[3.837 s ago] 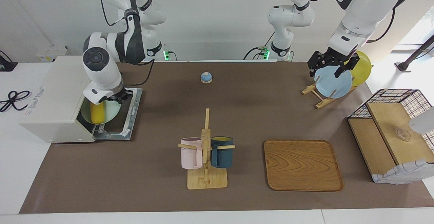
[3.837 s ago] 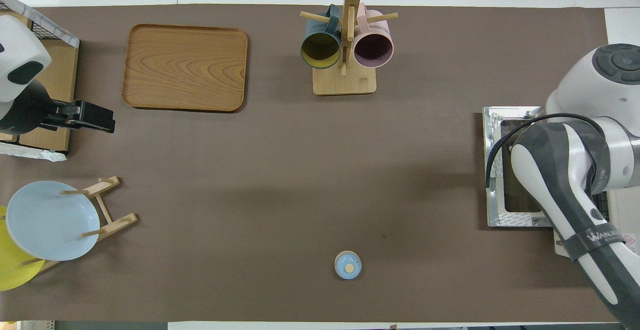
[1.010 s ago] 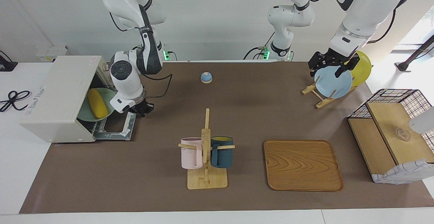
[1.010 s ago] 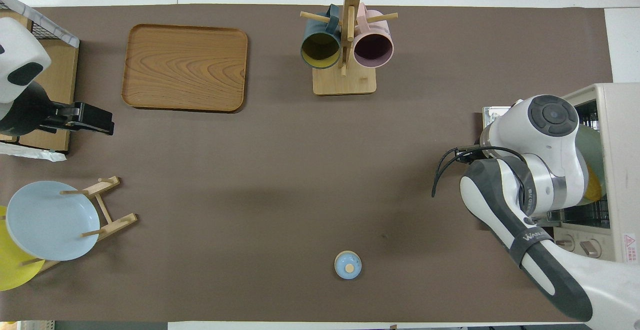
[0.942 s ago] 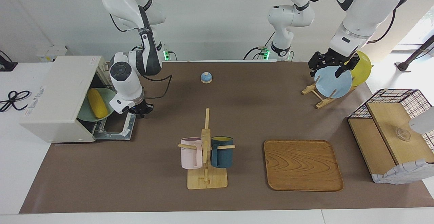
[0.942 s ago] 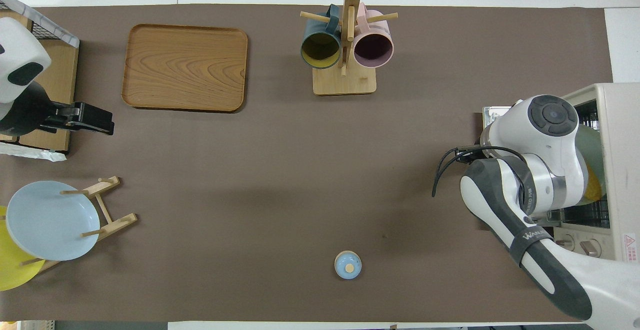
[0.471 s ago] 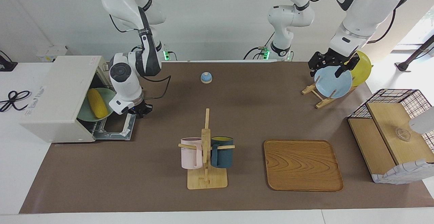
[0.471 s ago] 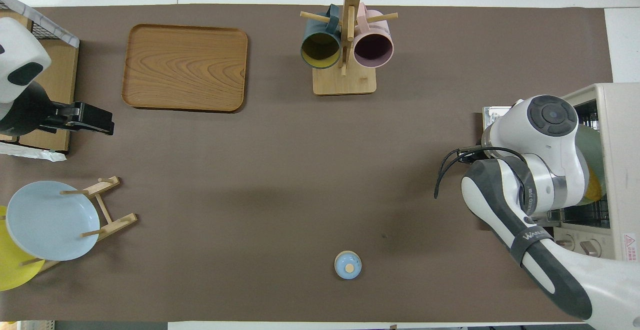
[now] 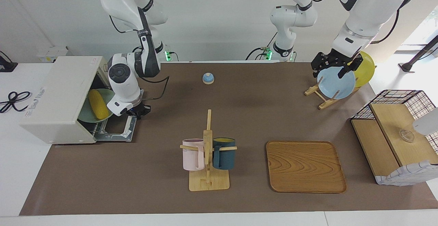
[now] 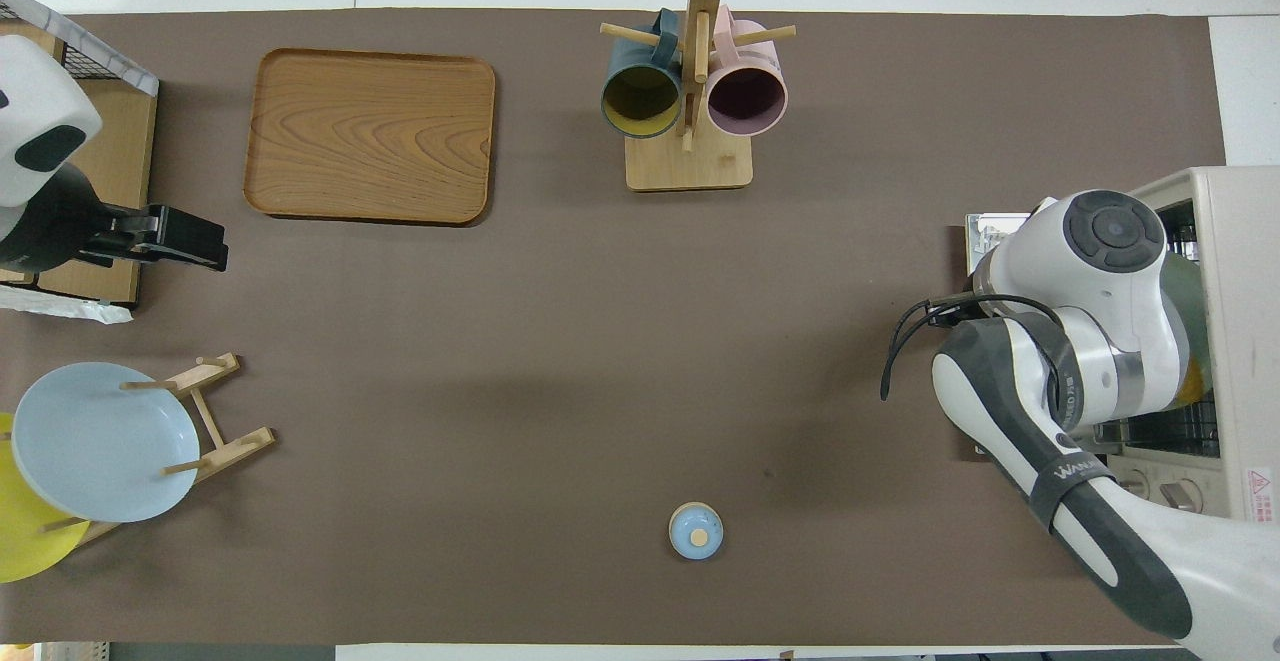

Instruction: Put corn in oven

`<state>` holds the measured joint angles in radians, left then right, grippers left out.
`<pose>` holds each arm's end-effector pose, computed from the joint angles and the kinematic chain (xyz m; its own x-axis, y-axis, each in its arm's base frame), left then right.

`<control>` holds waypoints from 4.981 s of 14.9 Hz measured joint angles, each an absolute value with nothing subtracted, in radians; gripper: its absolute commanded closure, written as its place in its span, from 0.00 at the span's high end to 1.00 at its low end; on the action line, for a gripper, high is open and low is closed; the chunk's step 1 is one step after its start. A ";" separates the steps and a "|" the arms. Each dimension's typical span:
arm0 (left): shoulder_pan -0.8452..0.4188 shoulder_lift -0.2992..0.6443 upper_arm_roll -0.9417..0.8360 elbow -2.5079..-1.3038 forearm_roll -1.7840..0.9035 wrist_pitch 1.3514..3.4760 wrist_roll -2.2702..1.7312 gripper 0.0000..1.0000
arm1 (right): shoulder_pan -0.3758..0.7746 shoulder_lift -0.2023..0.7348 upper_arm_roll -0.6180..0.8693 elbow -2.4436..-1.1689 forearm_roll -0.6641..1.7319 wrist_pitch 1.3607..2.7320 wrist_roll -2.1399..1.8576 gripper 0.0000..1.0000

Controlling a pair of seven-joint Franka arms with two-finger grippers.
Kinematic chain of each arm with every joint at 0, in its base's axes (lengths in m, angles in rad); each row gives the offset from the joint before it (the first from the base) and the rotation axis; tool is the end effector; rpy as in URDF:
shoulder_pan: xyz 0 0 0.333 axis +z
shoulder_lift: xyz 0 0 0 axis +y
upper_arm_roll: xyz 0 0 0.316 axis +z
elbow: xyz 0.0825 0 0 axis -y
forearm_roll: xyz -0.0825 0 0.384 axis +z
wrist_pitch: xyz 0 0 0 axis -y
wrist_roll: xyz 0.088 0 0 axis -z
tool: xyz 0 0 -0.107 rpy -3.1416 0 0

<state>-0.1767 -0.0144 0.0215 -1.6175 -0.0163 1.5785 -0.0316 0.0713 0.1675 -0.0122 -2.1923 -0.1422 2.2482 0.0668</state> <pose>0.5429 -0.0866 0.6111 0.9921 -0.1231 -0.0251 -0.1228 -0.9923 0.0158 0.5382 0.0279 0.3005 0.9907 0.0812 -0.1089 0.0931 -0.9896 0.1094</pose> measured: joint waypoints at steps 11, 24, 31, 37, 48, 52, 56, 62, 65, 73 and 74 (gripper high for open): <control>-0.177 -0.014 0.022 -1.618 -0.016 1.578 -0.032 1.00 | -0.019 0.062 -0.003 -1.957 -0.163 1.825 -0.193 0.00; -0.177 -0.014 0.022 -1.618 -0.016 1.578 -0.032 1.00 | -0.105 0.009 -0.026 -1.931 -0.197 1.753 -0.321 0.00; -0.177 -0.014 0.022 -1.618 -0.016 1.578 -0.032 1.00 | -0.106 -0.052 -0.015 -1.828 -0.190 1.619 -0.357 1.00; -0.177 -0.014 0.022 -1.618 -0.016 1.578 -0.032 1.00 | -0.092 -0.054 -0.010 -1.690 -0.087 1.503 -0.389 1.00; -0.177 -0.014 0.022 -1.618 -0.016 1.578 -0.032 1.00 | -0.082 -0.040 -0.006 -1.664 -0.056 1.474 -0.344 1.00; -0.177 -0.014 0.022 -1.618 -0.016 1.578 -0.032 1.00 | -0.082 -0.040 -0.005 -1.660 -0.043 1.474 -0.323 1.00; -0.177 -0.014 0.022 -1.618 -0.016 1.578 -0.032 1.00 | -0.075 -0.039 -0.005 -1.648 -0.043 1.473 -0.304 1.00; -0.177 -0.014 0.022 -1.618 -0.016 1.578 -0.032 1.00 | 0.004 -0.016 -0.047 -1.626 -0.043 1.473 -0.238 1.00; -0.177 -0.014 0.022 -1.618 -0.016 1.578 -0.032 1.00 | 0.005 -0.013 -0.057 -1.623 -0.043 1.473 -0.227 1.00; -0.177 -0.014 0.022 -1.618 -0.016 1.578 -0.032 1.00 | 0.005 -0.013 -0.062 -1.614 -0.042 1.473 -0.210 1.00; -0.177 -0.014 0.022 -1.618 -0.016 1.578 -0.032 1.00 | 0.004 -0.013 -0.062 -1.612 -0.042 1.474 -0.210 1.00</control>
